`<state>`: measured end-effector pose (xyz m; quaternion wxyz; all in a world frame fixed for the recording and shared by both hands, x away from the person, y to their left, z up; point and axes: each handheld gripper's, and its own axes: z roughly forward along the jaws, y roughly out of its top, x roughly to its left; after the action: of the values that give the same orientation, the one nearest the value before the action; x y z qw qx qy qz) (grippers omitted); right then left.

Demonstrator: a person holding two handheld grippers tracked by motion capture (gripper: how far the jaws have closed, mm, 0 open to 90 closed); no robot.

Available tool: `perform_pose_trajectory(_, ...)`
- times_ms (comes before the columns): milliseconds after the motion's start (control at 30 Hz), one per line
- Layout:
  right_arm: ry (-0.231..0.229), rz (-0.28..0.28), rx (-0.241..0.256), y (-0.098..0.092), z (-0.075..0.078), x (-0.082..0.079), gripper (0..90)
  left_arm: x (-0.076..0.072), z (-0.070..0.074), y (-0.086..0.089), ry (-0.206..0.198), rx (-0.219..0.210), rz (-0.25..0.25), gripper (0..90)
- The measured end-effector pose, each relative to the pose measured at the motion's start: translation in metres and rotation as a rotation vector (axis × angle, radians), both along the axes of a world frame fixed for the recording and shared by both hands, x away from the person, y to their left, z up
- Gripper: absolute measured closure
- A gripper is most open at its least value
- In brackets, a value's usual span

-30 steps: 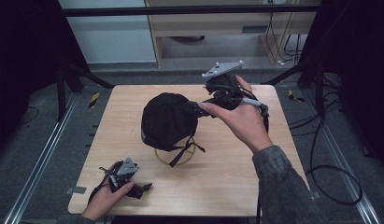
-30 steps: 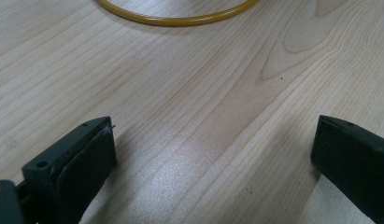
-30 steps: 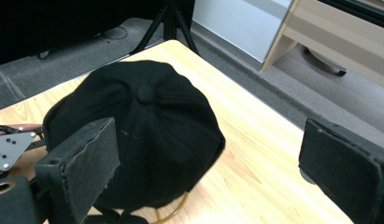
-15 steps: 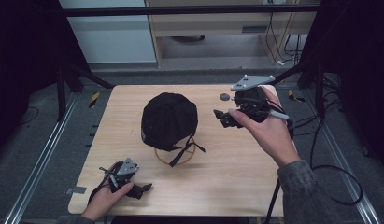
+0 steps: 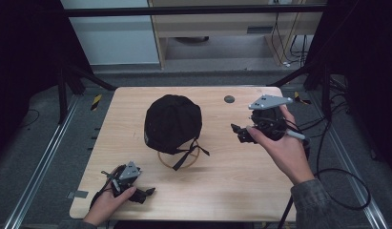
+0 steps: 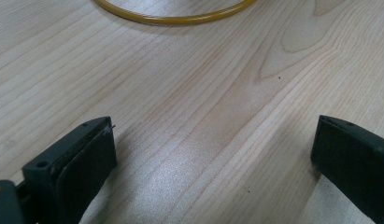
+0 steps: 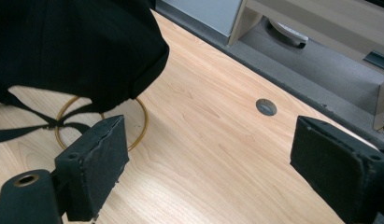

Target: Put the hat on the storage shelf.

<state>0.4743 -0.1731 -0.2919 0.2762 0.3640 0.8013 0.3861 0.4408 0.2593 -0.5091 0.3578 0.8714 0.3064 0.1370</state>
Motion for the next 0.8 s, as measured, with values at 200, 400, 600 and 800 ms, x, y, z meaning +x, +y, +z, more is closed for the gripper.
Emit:
perform_pose_trajectory(200,-0.008,-0.017,0.007,-0.011,-0.024,-0.008,12.5,0.0,0.0,0.0,0.0,0.0,0.0,0.0)
perform_pose_trajectory(400,0.021,-0.031,0.009,-0.019,-0.055,-0.012,13.1,0.0,0.0,0.0,0.0,0.0,0.0,0.0)
perform_pose_trajectory(600,0.065,-0.046,0.02,-0.024,-0.088,-0.013,13.1,0.0,0.0,0.0,0.0,0.001,0.0,0.0)
perform_pose_trajectory(800,0.115,-0.064,0.027,-0.026,-0.117,-0.015,13.1,0.0,0.0,0.0,0.0,0.0,0.0,0.0)
